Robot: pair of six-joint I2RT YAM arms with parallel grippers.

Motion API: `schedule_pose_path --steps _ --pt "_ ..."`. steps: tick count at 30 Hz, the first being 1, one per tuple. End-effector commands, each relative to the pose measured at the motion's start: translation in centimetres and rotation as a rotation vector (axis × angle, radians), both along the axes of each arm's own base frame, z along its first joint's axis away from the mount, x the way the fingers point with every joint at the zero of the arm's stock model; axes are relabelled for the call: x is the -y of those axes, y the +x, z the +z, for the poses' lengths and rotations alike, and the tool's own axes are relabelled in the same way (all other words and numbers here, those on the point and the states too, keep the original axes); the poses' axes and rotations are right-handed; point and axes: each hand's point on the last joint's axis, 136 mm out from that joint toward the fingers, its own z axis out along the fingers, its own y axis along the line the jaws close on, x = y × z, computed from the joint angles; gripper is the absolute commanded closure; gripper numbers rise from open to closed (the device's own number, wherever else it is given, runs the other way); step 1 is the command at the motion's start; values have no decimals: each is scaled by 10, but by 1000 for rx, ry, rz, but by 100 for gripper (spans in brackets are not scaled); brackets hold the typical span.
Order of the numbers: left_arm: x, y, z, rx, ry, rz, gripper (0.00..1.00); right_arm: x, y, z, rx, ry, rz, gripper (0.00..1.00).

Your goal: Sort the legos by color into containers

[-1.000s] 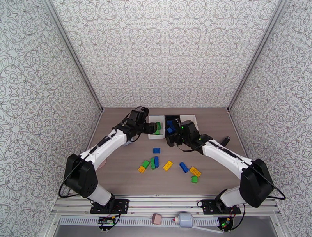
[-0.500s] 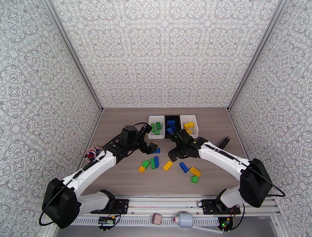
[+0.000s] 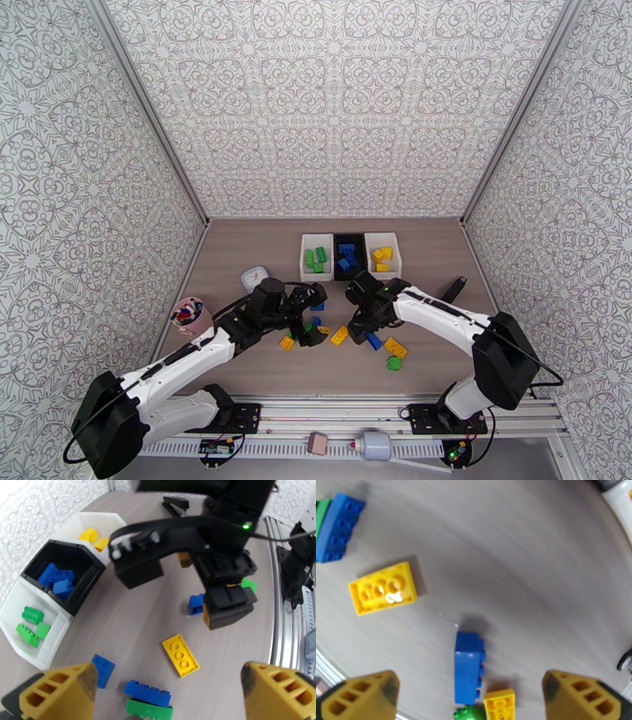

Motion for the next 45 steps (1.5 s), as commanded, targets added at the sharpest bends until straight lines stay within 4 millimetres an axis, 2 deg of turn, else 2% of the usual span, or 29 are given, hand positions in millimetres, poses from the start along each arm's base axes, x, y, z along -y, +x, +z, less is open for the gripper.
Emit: schedule_pose_path --steps 1,6,17,28,35,37,41,45 --pt "7 -11 5 94 -26 -84 0 -6 -2 -2 -44 -10 4 5" --pt "6 -18 3 157 -26 -117 0 -8 -3 -16 -78 -22 -8 14" --pt "6 -19 4 171 -39 -128 0 -5 -3 -39 -110 -61 -11 34" --pt "9 -20 7 169 -53 -142 0 -1 -1 -39 -93 -84 -26 56" --pt "8 -14 10 183 -65 -108 0 -2 10 -22 -8 -55 -34 74" --pt "7 -12 12 192 -74 -95 0 -5 16 -13 34 -29 -40 76" --pt "7 -7 17 200 -101 -61 0 -15 34 15 155 50 -64 78" --pt "4 4 22 170 -152 27 0 -30 60 51 321 170 -97 78"
